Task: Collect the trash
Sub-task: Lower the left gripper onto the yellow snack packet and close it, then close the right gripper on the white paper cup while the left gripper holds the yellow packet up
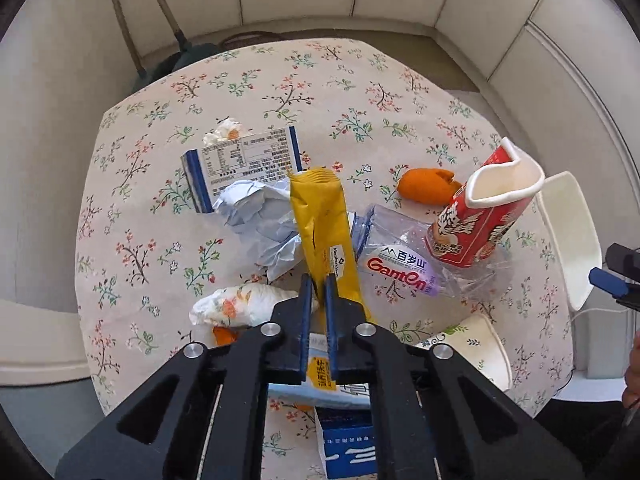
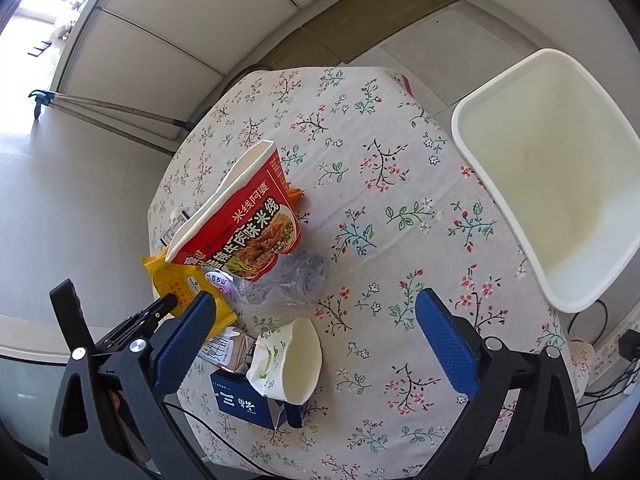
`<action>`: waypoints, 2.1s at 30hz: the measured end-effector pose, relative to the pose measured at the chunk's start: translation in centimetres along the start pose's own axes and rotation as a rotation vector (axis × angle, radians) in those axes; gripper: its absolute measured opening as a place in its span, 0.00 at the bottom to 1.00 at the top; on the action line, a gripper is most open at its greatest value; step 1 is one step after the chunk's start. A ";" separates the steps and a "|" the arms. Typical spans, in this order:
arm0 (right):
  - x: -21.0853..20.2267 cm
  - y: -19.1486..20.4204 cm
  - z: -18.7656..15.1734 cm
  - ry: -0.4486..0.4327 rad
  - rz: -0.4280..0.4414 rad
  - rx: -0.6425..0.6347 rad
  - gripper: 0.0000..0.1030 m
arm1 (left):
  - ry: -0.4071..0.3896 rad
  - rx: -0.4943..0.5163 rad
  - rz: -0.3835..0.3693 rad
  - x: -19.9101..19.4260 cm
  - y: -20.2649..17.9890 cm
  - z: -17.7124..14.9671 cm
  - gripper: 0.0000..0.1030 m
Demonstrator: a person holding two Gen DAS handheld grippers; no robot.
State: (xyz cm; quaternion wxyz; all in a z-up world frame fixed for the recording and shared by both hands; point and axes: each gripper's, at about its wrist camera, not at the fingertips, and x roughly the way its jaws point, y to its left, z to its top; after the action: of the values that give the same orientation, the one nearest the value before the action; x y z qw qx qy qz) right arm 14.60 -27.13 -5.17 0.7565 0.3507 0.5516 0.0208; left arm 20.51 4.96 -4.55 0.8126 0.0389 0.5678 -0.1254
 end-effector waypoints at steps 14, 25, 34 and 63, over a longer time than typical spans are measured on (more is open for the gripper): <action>0.2 -0.4 -0.9 0.013 0.019 0.031 0.94 | 0.002 -0.207 -0.077 2.2 2.0 -1.4 0.30; 0.3 -0.8 -0.2 0.010 -0.008 0.005 0.94 | -0.082 -0.319 -0.127 3.8 2.1 -1.1 0.19; 2.0 0.1 -0.7 0.052 -0.006 -0.032 0.94 | -0.162 -0.326 -0.171 0.1 0.5 -2.6 0.00; 9.0 3.5 -5.7 0.344 0.080 -0.148 0.28 | -0.376 -0.315 -0.228 -8.4 0.4 -4.9 0.00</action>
State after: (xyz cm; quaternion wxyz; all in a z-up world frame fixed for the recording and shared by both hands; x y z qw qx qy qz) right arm 14.53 -17.86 -11.44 0.6733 0.3071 0.6555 0.1507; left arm 13.42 7.75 1.54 0.8806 -0.1759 0.4201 -0.1312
